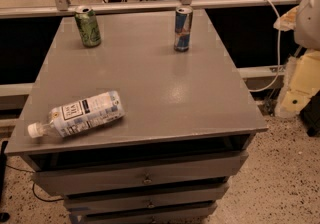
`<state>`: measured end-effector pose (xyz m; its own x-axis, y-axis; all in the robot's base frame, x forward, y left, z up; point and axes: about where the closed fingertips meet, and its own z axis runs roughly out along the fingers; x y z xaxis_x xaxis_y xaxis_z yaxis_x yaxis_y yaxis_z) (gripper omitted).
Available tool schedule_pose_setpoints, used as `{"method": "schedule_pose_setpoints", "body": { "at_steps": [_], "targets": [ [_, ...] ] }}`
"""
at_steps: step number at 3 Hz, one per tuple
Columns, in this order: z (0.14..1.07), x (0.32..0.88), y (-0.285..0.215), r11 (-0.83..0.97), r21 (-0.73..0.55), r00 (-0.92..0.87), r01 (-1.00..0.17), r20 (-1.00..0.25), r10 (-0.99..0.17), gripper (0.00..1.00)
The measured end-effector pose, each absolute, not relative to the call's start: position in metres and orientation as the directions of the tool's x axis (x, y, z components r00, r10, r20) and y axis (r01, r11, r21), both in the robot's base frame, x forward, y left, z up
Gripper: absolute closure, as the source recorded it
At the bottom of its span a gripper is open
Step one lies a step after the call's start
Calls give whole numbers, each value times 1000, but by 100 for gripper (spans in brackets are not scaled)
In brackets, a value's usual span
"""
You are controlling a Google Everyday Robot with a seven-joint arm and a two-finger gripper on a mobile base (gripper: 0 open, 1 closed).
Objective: Place blue plastic bottle upright
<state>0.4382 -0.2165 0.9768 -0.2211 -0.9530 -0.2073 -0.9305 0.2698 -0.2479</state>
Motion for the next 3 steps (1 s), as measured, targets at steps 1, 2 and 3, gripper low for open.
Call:
{"method": "schedule_pose_setpoints", "body": {
  "at_steps": [1, 2, 3],
  "targets": [
    [979, 441, -209, 266, -264, -211, -927, -219, -953, 0],
    [972, 461, -163, 246, -265, -165, -932, -293, -942, 0],
    [963, 493, -97, 228, -230, -120, -946, -404, -907, 0]
  ]
}}
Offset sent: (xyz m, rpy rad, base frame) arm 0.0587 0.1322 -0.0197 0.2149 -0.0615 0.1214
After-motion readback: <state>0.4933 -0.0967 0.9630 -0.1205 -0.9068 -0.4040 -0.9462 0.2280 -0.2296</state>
